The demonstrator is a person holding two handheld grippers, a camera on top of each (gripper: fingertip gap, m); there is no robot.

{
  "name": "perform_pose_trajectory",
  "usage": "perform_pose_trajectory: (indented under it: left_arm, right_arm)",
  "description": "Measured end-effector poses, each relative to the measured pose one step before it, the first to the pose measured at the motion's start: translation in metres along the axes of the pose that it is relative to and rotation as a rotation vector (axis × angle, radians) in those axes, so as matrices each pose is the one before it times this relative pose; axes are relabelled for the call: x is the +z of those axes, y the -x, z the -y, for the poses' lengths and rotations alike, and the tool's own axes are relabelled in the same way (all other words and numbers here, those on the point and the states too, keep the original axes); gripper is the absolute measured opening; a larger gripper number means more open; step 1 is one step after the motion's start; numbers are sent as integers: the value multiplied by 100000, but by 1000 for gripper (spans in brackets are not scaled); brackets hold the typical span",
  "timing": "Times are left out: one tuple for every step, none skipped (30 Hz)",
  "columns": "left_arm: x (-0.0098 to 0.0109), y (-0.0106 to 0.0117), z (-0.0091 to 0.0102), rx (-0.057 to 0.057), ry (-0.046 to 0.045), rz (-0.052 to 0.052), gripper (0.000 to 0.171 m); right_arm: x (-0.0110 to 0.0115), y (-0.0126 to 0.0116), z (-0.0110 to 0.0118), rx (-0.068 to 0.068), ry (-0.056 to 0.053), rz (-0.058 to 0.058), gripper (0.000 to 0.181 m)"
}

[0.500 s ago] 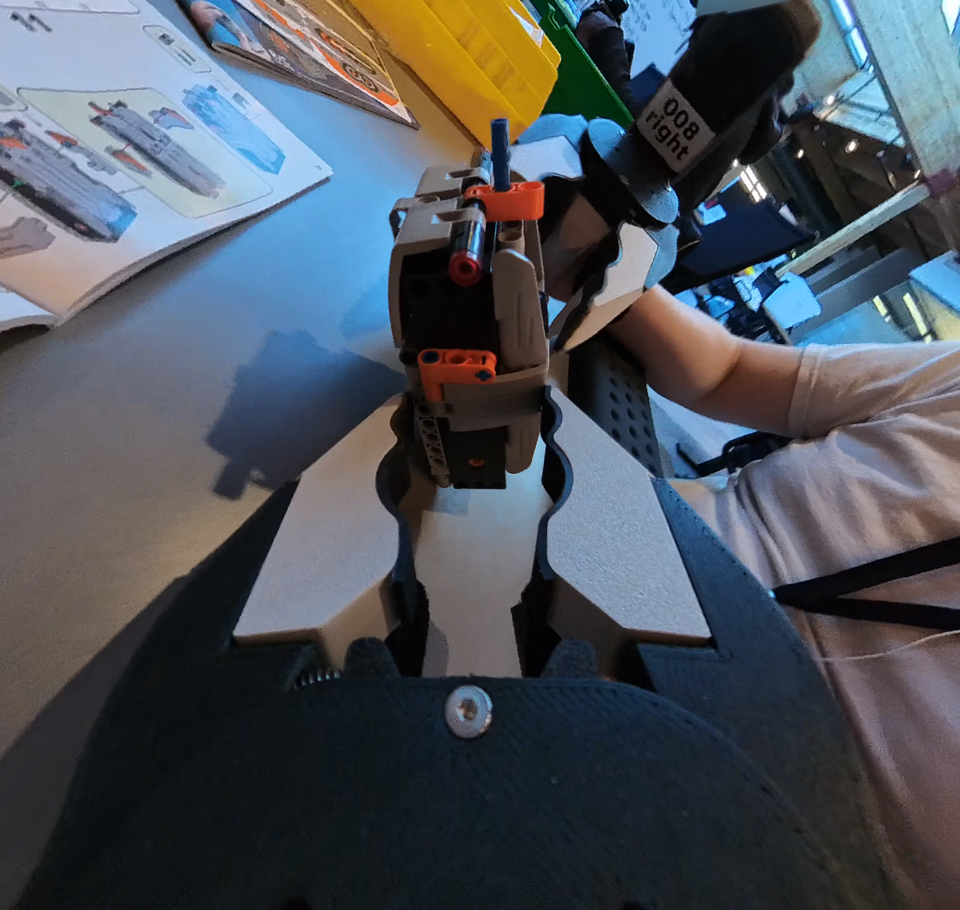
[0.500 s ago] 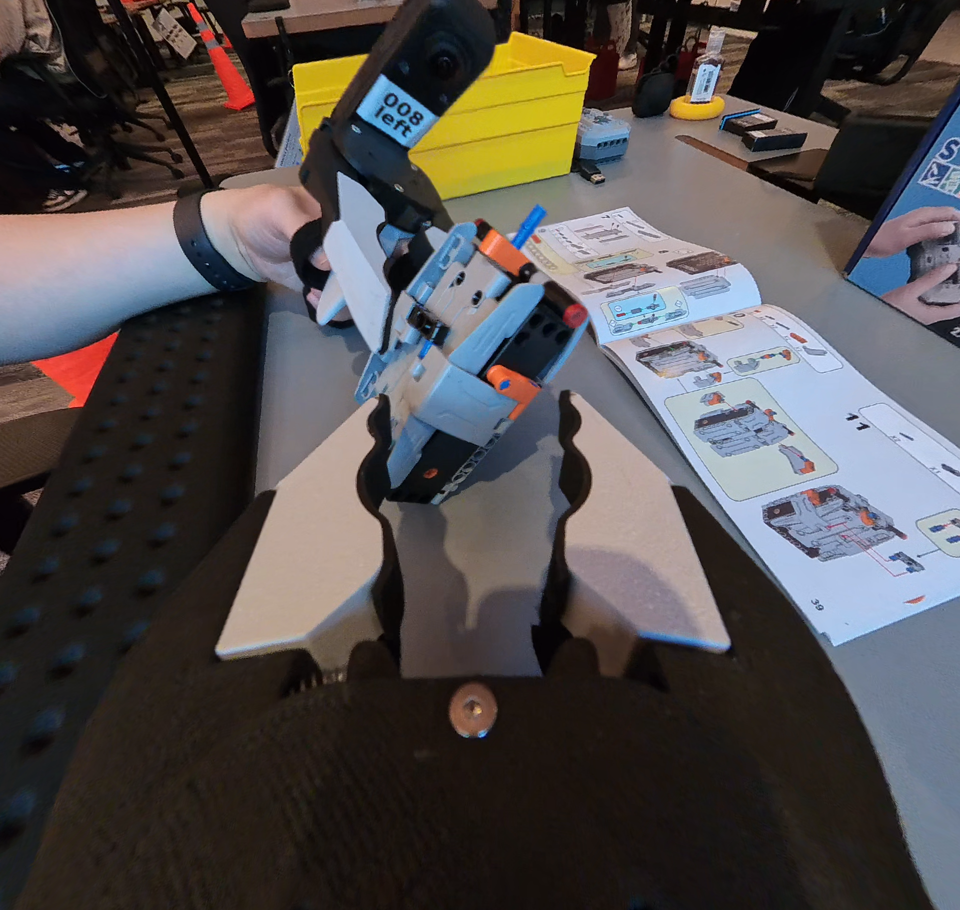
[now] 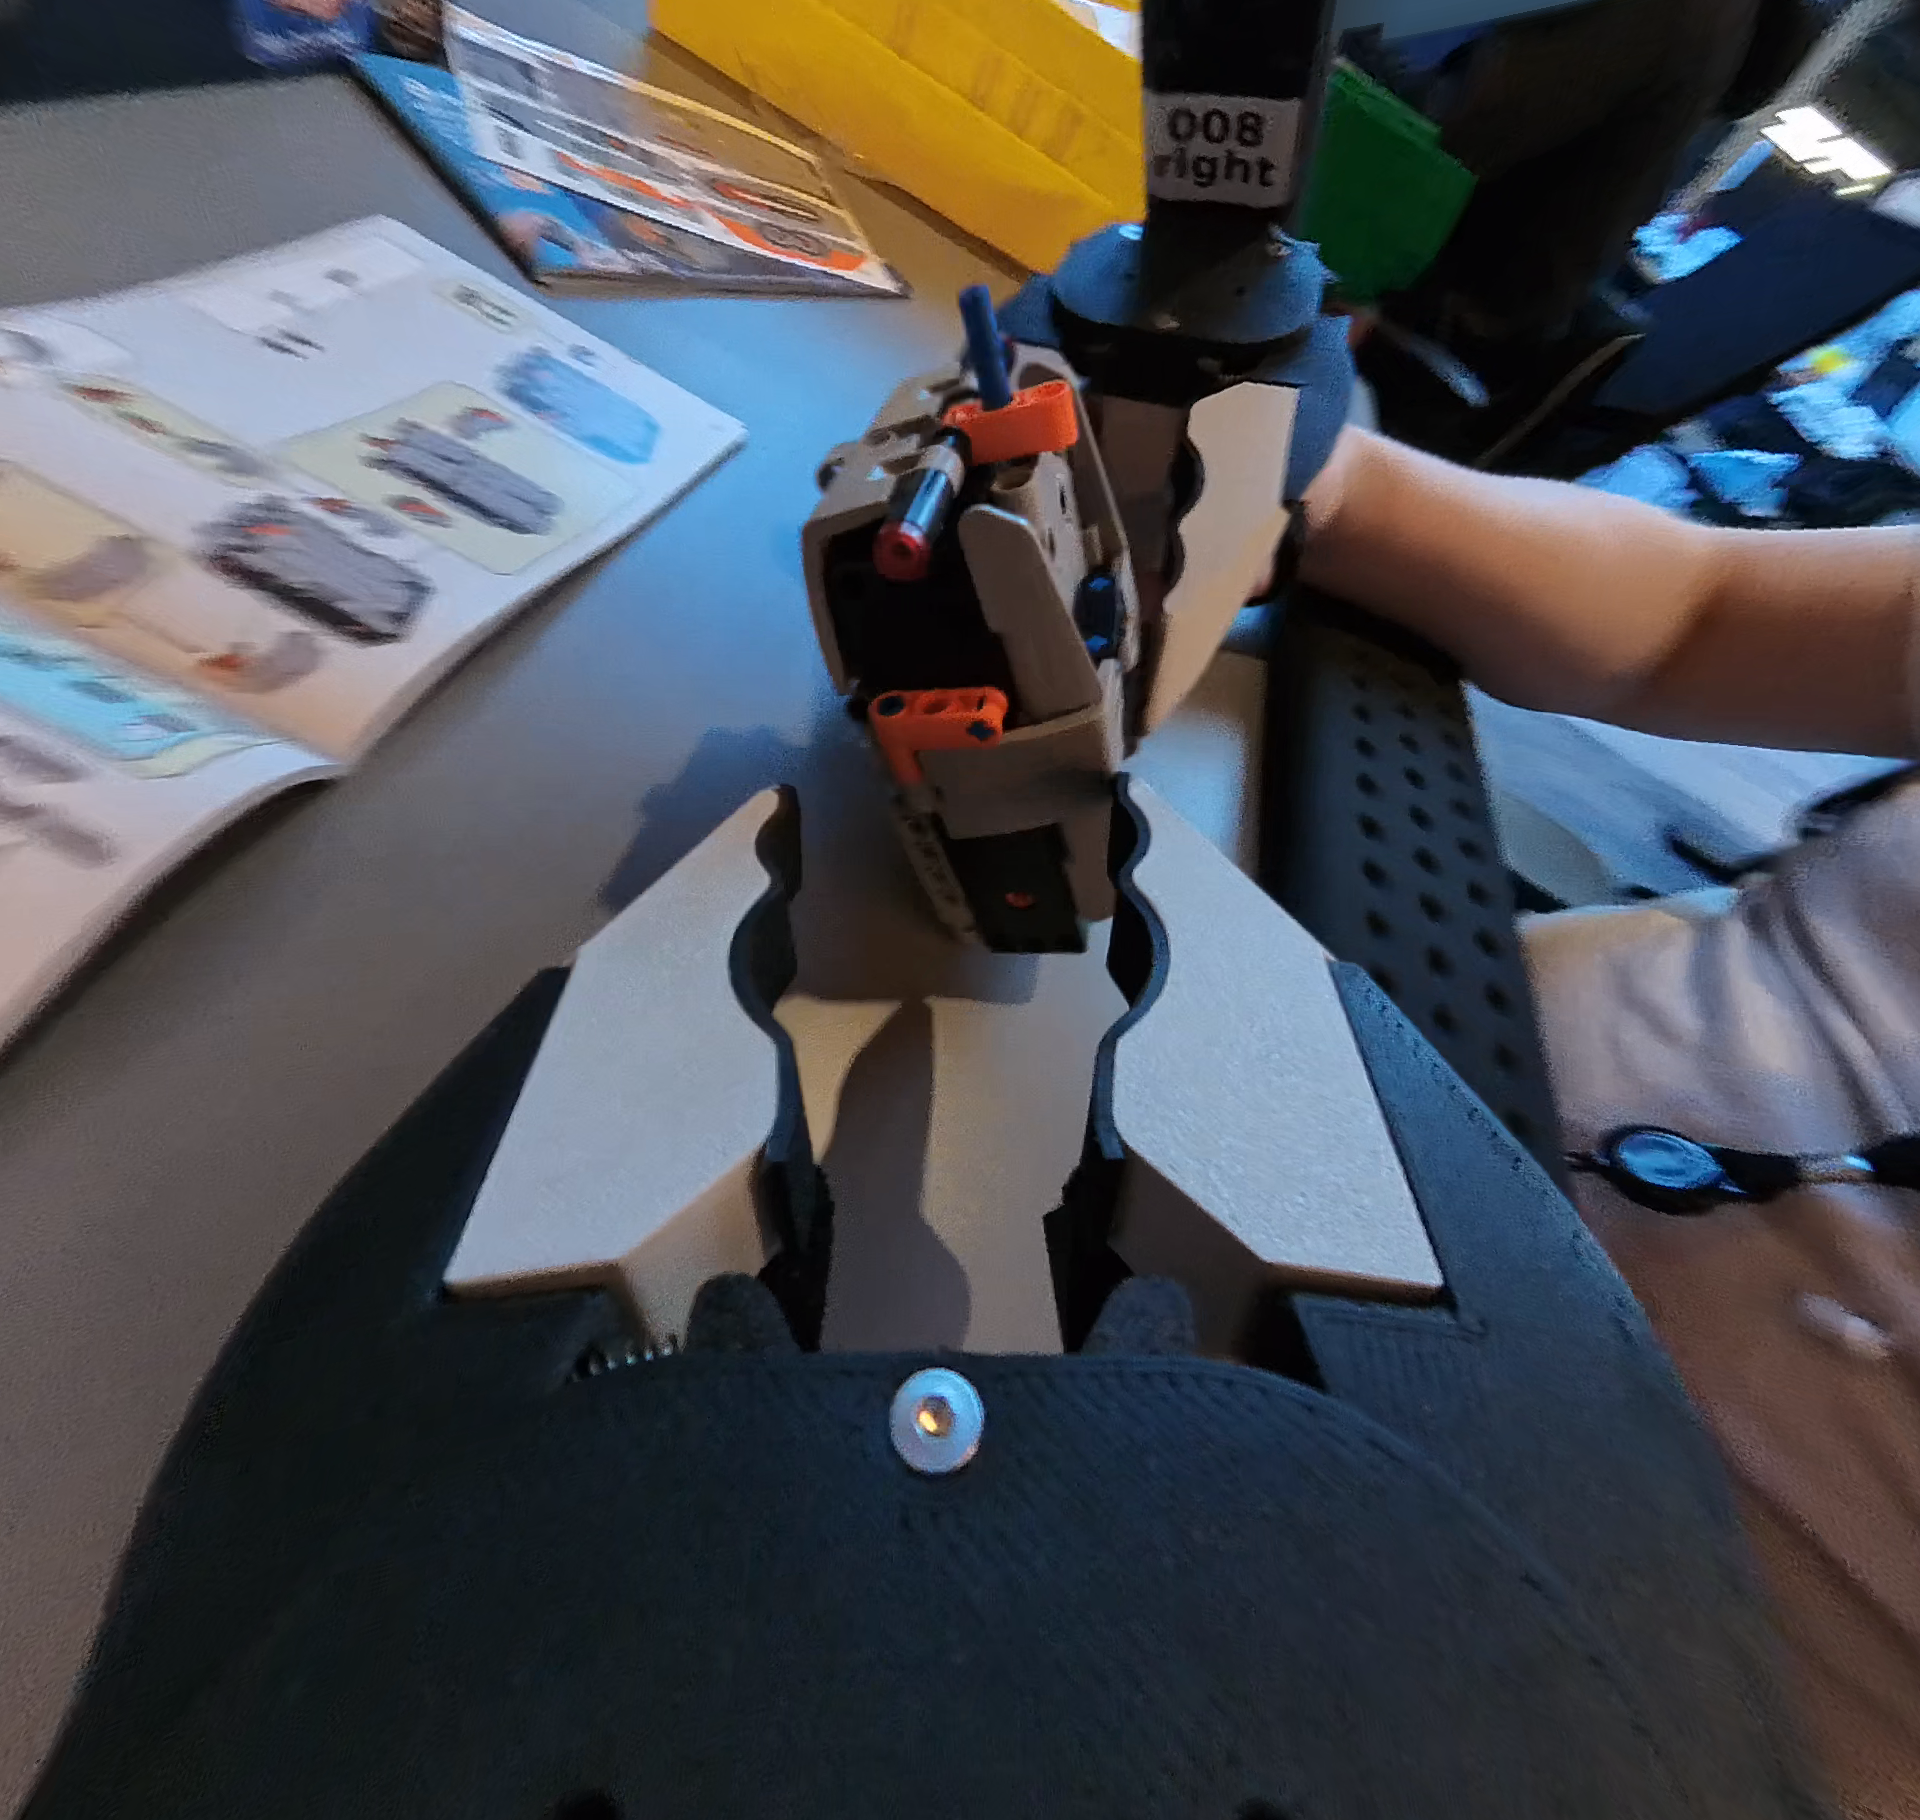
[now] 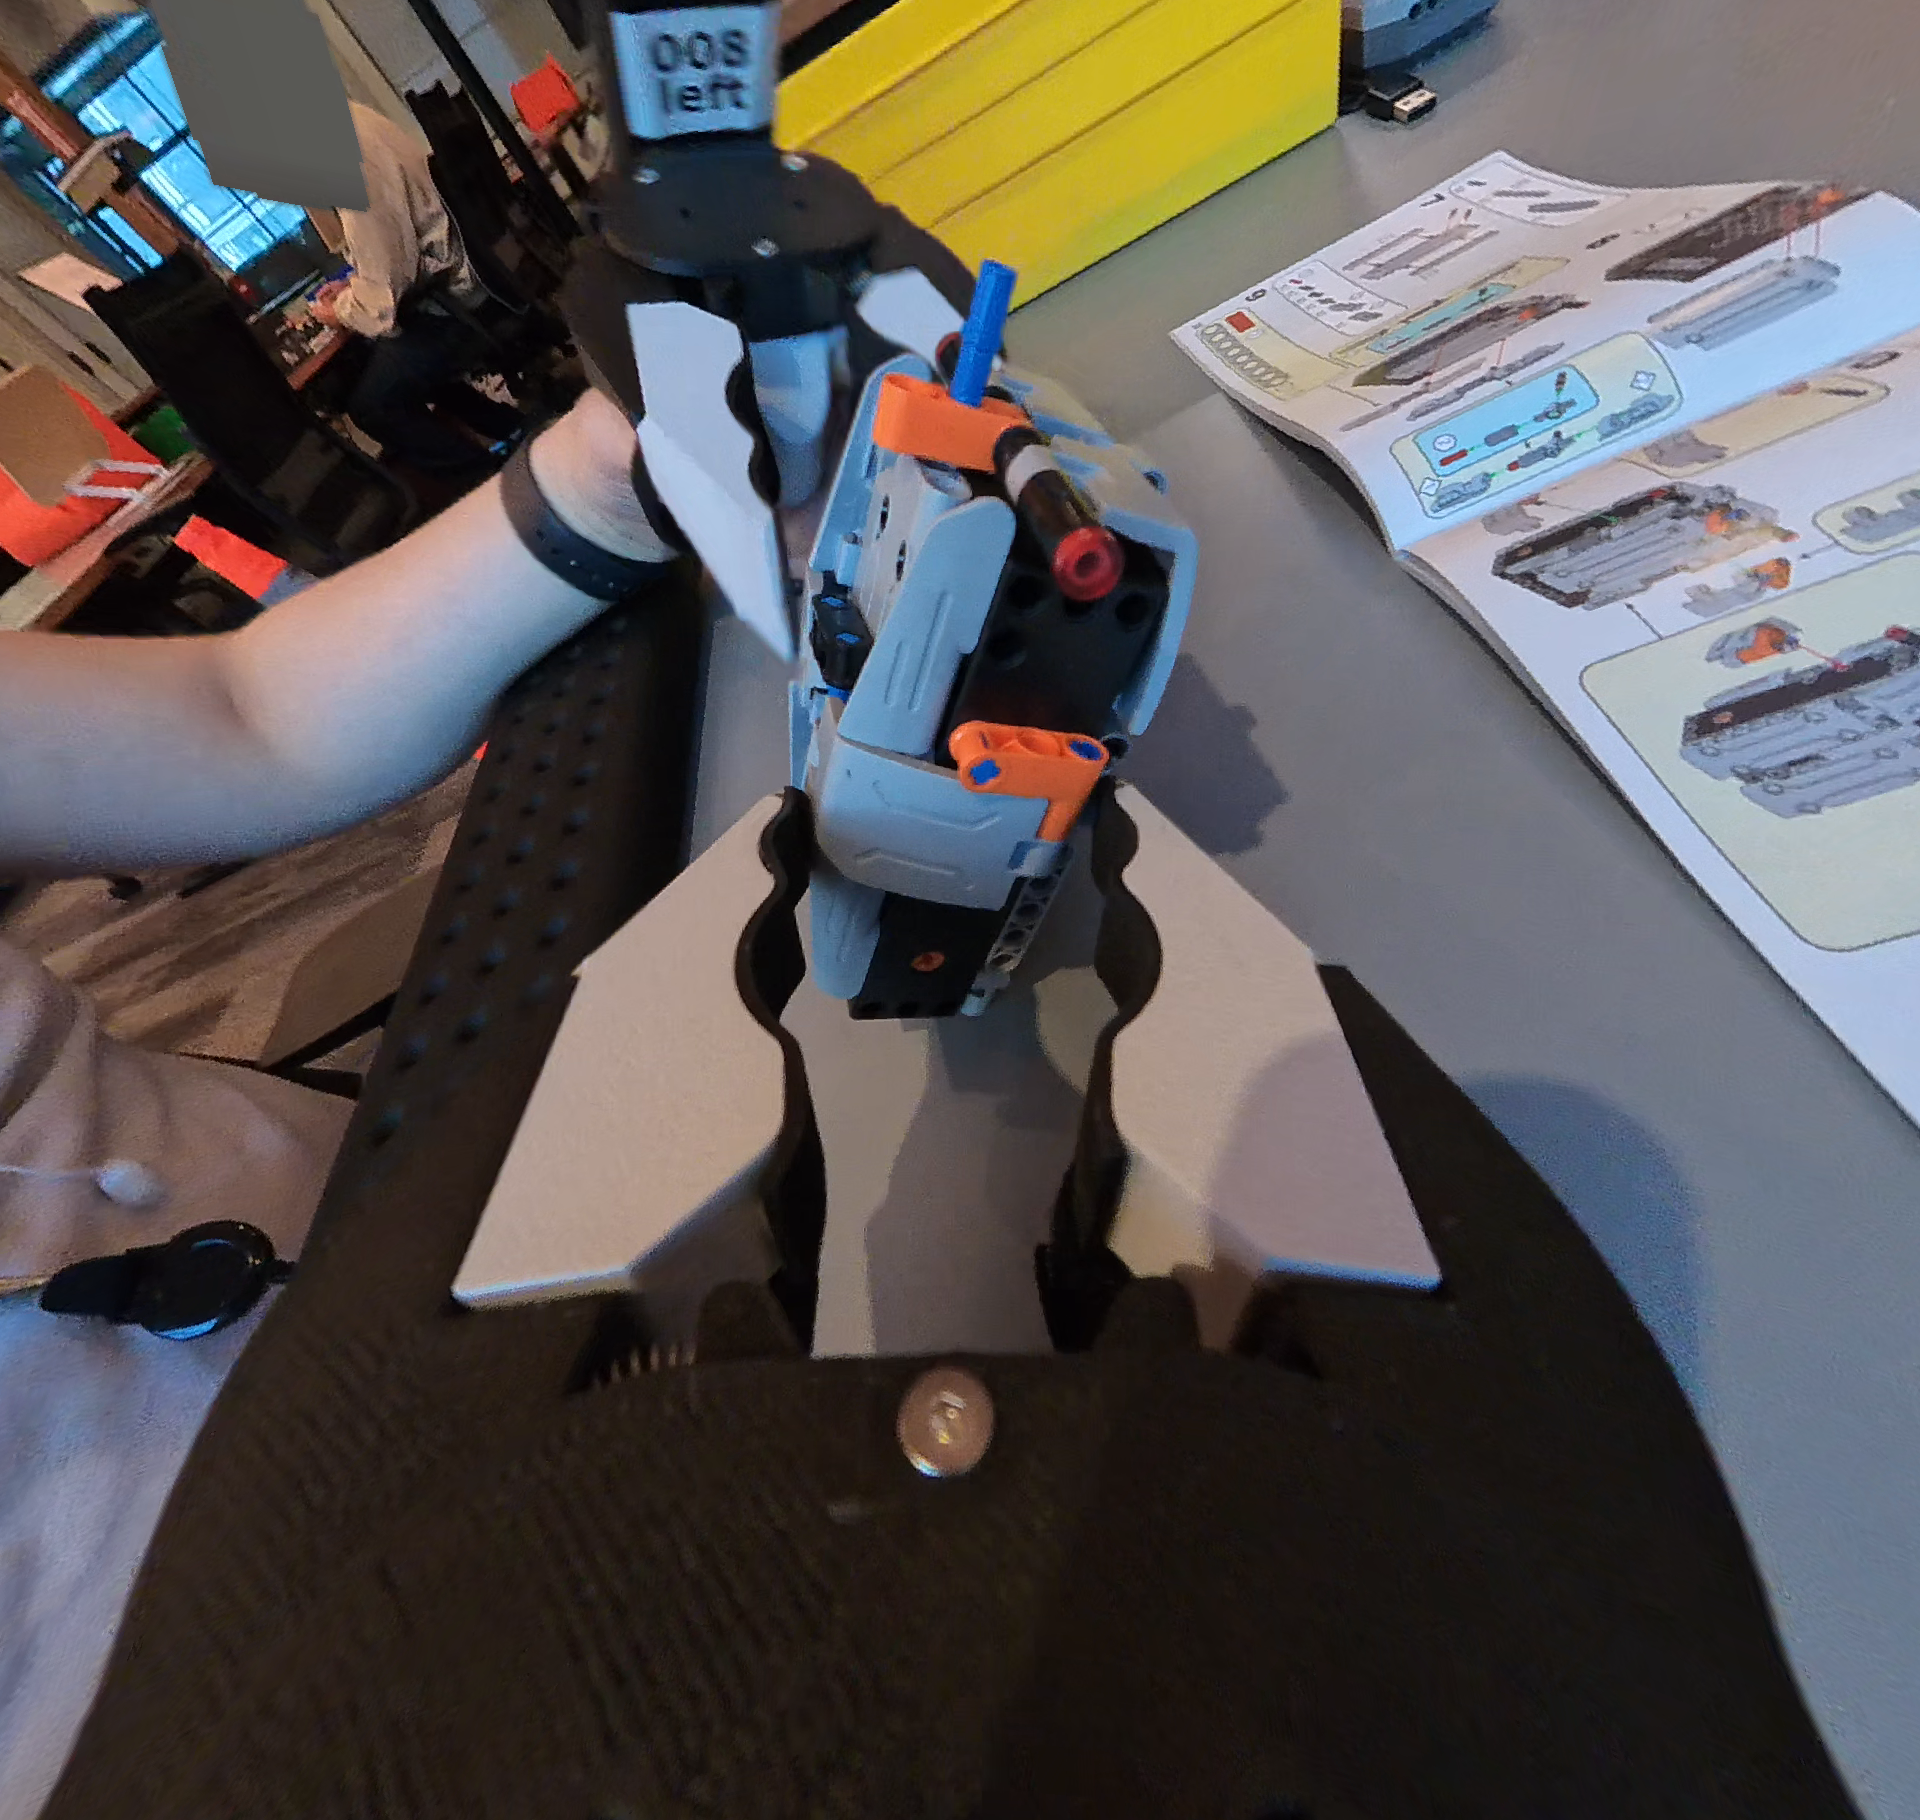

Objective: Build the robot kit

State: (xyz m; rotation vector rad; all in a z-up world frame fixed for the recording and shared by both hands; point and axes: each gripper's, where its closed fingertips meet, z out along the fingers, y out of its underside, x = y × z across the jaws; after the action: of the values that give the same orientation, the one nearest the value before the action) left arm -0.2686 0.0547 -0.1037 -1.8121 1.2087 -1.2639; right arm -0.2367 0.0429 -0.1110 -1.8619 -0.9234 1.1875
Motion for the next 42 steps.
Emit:
perform_pose_trajectory:
  left_arm:
    - [-1037, 751, 293, 3619, -1727, 8756, 57]
    - [-1133, 607, 454, 5179, -3236, 9261, 57]
    - [-1076, 211, 718, 6495, -4592, 8287, 56]
    - [-864, -200, 915, 7552, -5004, 6973, 52]
    - [-517, -565, 892, 8300, -3791, 5296, 45]
    - [-103, -782, 586, 8234, -908, 3755, 40]
    - [250, -811, 222, 7217, 1819, 2573, 39]
    - [437, -694, 89, 5492, 2831, 1945, 38]
    - [410, -485, 233, 2895, 1359, 1670, 38]
    - [291, -456, 447, -376, -913, -118, 40]
    - [160, -426, 492, -3952, -2180, -2204, 39]
    - [121, -66, 424, -7193, -2530, -1764, 34]
    - [109, 63, 272, -7750, -2148, -1653, 28]
    - [57, -34, 99, -5160, -1382, -1909, 29]
    - [-24, 284, -83, -2571, -903, 914, 30]
    - [-106, 791, -280, -2392, -417, 4121, 30]
    - [-118, 887, -466, -4459, 179, 3636, 34]
    - [-60, 422, -461, -6917, 253, -1248, 42]
    - [-40, -99, -271, -8062, -511, -6092, 48]
    - [-30, -208, -40, -7509, -1265, -7514, 55]
    - [-10, -190, -48, -6417, -246, -7380, 61]
    - [30, -208, -258, -5262, 2481, -6936, 64]
    - [74, -93, -496, -3495, 4333, -5266, 67]
    - [162, -85, -651, -1476, 4602, -3803, 71]
    - [284, -154, -676, -191, 4058, -3125, 73]
    - [361, -181, -456, 65, 2520, -2248, 73]
    - [409, -373, -139, 190, 804, -2441, 73]
    - [340, -283, 99, 293, -128, -1433, 70]
    - [189, 396, 160, 226, -179, 2583, 69]
    - [14, 811, 51, 794, 86, 4418, 54]
    - [-6, 409, -27, 178, -22, 1493, 41]
    - [-22, -13, -28, -1195, 38, -1145, 41]
    - [-48, -70, -62, -501, 49, -1059, 41]
    - [-54, -110, -54, 634, -274, -760, 41]
    - [-58, -109, -53, 1120, -161, -272, 41]
    - [-35, -104, -37, 1204, 44, 63, 41]
    - [-7, -101, -28, 1221, 66, 48, 41]
    - [26, -49, -13, 670, -69, 42, 41]
    - [14, -20, -2, -51, -145, -117, 41]
    - [20, -16, -11, -399, -106, -321, 41]
    - [14, -33, -20, -436, -144, -405, 41]
    - [23, -38, -15, -494, -246, -440, 41]
  right_arm:
    - [-19, -49, -8, 1372, -166, 220, 54]
    - [-18, -20, 3, 877, -158, 303, 54]
    - [2, -11, -11, 554, -53, 229, 54]
    - [6, -41, 15, 710, 44, 89, 54]
    - [21, -39, 19, 895, 116, 262, 54]
    - [44, -13, 14, 649, 128, 385, 54]
    - [28, -15, -1, 568, 190, 369, 54]
    - [19, -20, 2, 637, -56, 315, 54]
    - [-10, -11, 0, 434, -208, 215, 54]
    - [-28, -2, -14, 248, -175, 12, 54]
    - [-51, 28, -21, 59, -164, 38, 54]
    - [-65, 24, -36, -1, -149, -54, 54]
    - [-63, 28, -22, -58, -152, -144, 54]
    - [-61, 31, -21, -197, -92, -110, 54]
    - [-37, 43, -25, -373, -65, -64, 54]
    - [-11, 31, -4, -364, -116, -78, 54]
    - [2, 41, -12, -419, -34, -22, 54]
    - [-14, 64, -7, -657, 112, -14, 54]
    - [10, 64, -3, -1127, 178, -45, 54]
    - [31, 102, 4, -1422, 199, 221, 54]
    - [50, 118, -16, -1382, 335, 455, 54]
    - [72, 128, -16, -1246, 274, 566, 54]
    - [59, 121, -10, -1361, 298, 571, 55]
    - [31, 133, -12, -1640, 302, 363, 55]
    - [22, 85, -10, -1343, 221, -59, 55]
    - [30, 44, 3, -807, 55, -250, 55]
    - [33, 41, 5, -476, 86, 19, 55]
    - [88, 41, 24, -341, 37, 249, 55]
    - [80, -32, -31, 15, 504, -34, 55]
    - [13, -100, 86, 179, -389, -171, 55]
    - [3, -38, 1, 154, 65, 170, 55]
    - [-17, 44, 30, 553, -305, 612, 55]
    - [-54, 173, 36, 956, -632, 1547, 55]
    - [-97, 258, 121, 1688, -1222, 2523, 54]
    - [-125, 343, 174, 2254, -1680, 3431, 57]
    - [-147, 254, 138, 2257, -1377, 3000, 59]
    - [-192, 120, 163, 1549, -1255, 2148, 59]
    - [-200, 35, 159, 827, -1110, 1235, 57]
    - [-172, 25, 134, 577, -870, 1052, 57]
    - [-135, 6, 40, 911, -427, 1007, 56]
    - [-81, -87, -35, 1164, 16, 401, 53]
    - [-36, -107, -58, 1004, 289, 82, 49]
